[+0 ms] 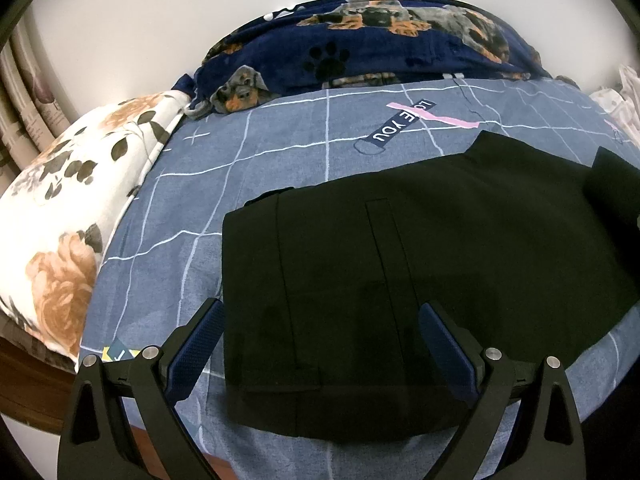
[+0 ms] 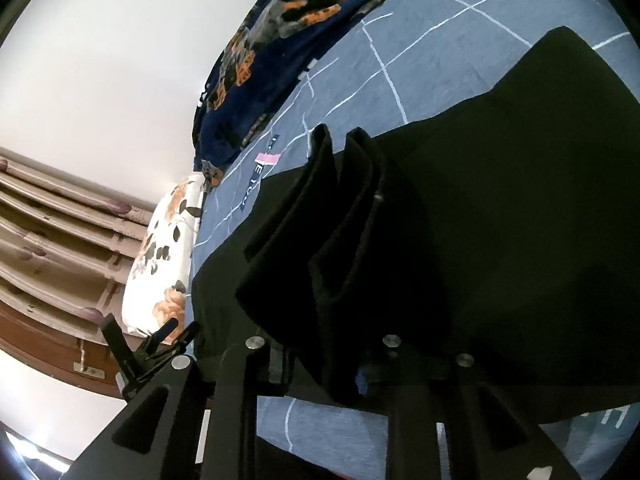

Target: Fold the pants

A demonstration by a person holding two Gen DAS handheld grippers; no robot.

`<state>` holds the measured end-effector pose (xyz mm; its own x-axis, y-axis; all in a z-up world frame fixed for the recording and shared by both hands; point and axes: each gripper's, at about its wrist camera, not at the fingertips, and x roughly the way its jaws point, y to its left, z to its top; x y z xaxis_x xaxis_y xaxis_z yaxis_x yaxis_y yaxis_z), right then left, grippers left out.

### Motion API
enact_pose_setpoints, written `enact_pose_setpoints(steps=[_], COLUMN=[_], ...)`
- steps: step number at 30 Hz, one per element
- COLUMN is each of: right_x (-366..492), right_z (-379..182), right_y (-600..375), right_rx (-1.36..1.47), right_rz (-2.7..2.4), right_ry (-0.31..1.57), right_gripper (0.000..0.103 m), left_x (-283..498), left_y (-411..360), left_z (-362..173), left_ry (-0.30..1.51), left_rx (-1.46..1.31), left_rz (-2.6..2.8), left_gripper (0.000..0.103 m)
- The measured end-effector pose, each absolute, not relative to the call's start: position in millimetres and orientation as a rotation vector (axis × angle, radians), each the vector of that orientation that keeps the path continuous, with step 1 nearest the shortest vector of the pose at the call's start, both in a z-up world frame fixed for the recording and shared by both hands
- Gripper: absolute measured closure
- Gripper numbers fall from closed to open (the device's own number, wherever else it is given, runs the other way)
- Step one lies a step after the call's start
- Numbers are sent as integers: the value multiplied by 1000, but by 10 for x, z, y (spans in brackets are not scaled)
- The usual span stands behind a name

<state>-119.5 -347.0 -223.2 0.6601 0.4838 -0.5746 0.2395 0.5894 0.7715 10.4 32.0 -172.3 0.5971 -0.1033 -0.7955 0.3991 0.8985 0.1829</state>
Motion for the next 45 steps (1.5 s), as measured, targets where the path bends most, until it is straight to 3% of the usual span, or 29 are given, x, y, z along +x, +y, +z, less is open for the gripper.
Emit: enact_pose_setpoints(steps=[10,15,21,36,45], right_x=[-1171,-1158,-1136,-1122,-1094], right_z=[-2268,-2312,-2306,-2324,-2332], right_y=[-3426,-3392,-3367,-3331,-3321], right_rx=[993,1025,1053,1069,1058], right_rz=[194,220,259,298,307], right_ry=[881,906,905,910,914], right_gripper=[66,50,38,29,26], left_x=[106,107,111,109,-151], left_y=[318,317,313,308,162], left_z=[-1725,-1723,-1723,-1725,-1413], left_ry=[889,889,889,884,761], left_rx=[362,364,366,365,370], left_rz=[-298,-299,-299,-302,-412], left_gripper=[6,6,6,6,6])
